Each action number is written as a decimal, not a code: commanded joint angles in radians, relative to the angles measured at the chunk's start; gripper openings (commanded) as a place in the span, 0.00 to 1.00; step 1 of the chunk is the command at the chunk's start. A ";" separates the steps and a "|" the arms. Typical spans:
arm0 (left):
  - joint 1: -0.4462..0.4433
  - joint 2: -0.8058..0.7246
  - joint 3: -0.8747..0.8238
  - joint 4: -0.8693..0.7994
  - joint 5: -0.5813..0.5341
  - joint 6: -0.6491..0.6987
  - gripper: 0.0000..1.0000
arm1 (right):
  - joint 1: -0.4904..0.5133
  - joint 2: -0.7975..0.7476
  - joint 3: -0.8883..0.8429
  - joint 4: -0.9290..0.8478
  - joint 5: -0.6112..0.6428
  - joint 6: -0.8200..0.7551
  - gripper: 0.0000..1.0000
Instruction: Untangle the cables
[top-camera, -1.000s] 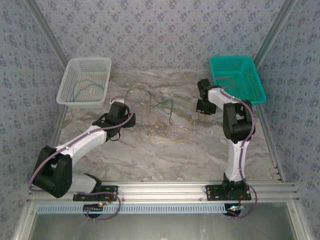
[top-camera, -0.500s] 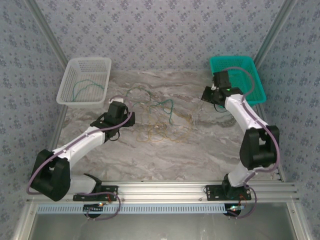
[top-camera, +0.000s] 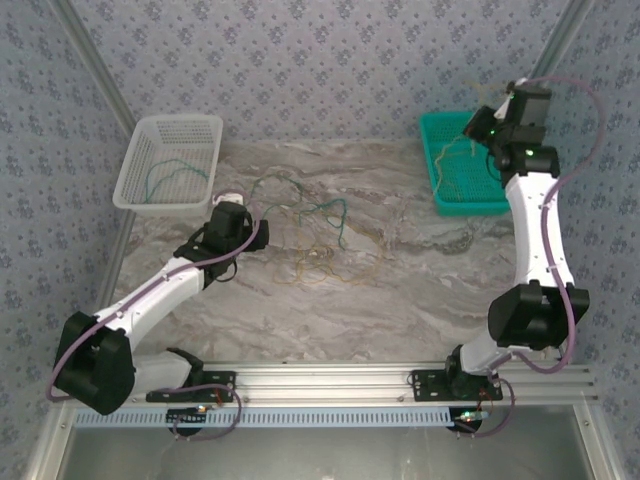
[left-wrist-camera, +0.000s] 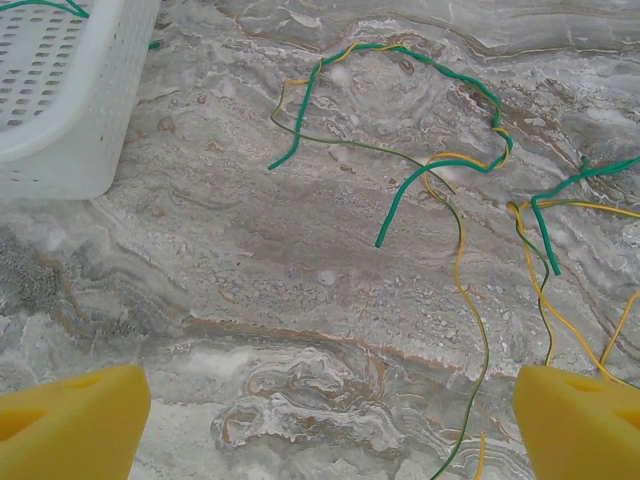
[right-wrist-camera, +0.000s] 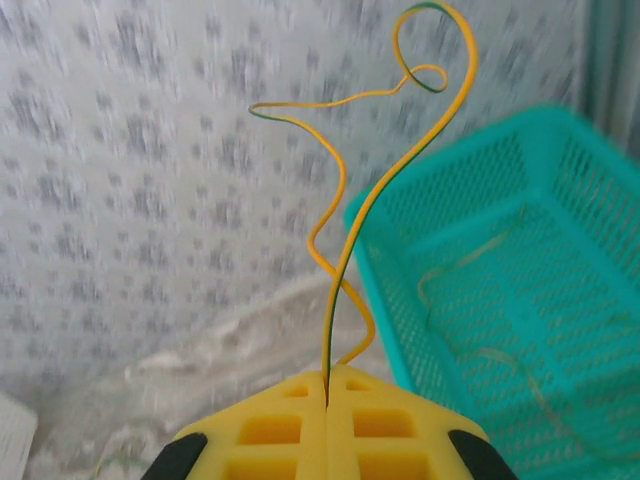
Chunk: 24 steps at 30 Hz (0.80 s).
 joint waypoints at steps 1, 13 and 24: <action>-0.008 -0.021 0.027 0.007 0.013 0.009 0.93 | -0.025 0.057 0.076 0.032 0.103 -0.053 0.00; -0.008 -0.009 0.014 -0.003 0.002 0.021 0.93 | -0.034 0.173 -0.092 0.444 0.384 -0.205 0.00; -0.007 0.023 0.031 0.000 0.008 0.020 0.93 | -0.069 0.328 -0.128 0.488 0.349 -0.244 0.00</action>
